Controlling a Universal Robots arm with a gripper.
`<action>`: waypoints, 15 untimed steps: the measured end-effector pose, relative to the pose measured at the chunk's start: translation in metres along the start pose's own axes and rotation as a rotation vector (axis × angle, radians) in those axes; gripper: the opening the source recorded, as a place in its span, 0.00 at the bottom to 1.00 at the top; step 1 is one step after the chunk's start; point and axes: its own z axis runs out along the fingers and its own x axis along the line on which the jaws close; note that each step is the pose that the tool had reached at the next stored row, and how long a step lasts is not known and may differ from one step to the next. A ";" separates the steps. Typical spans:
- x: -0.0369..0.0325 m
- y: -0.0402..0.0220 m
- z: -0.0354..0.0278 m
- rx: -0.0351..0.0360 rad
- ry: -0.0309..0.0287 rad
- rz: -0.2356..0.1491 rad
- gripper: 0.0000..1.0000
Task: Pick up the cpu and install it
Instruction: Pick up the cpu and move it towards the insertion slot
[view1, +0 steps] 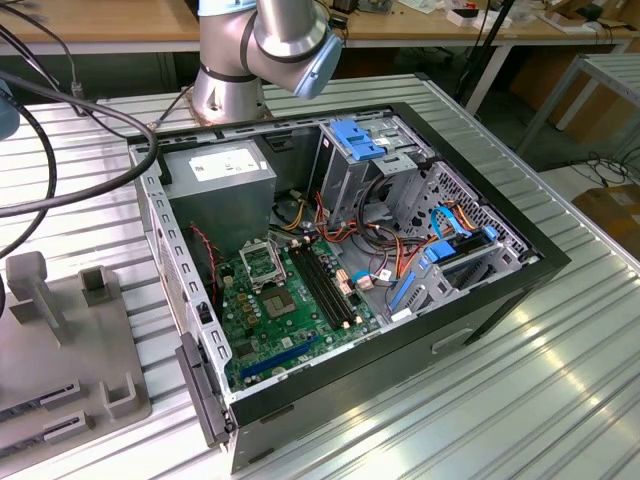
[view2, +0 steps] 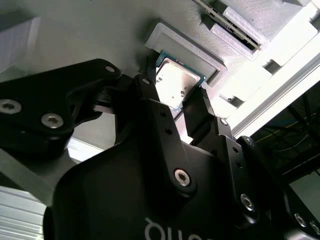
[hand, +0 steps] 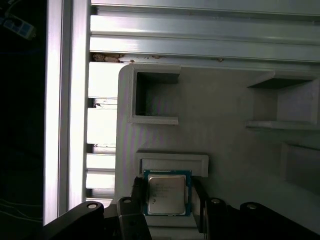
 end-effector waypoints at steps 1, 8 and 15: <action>0.0000 0.0000 0.0000 0.0000 0.0000 0.000 0.47; 0.0000 0.0000 -0.0017 0.0001 0.0001 0.000 0.47; 0.0000 0.0001 -0.0057 -0.0001 -0.0003 0.000 0.47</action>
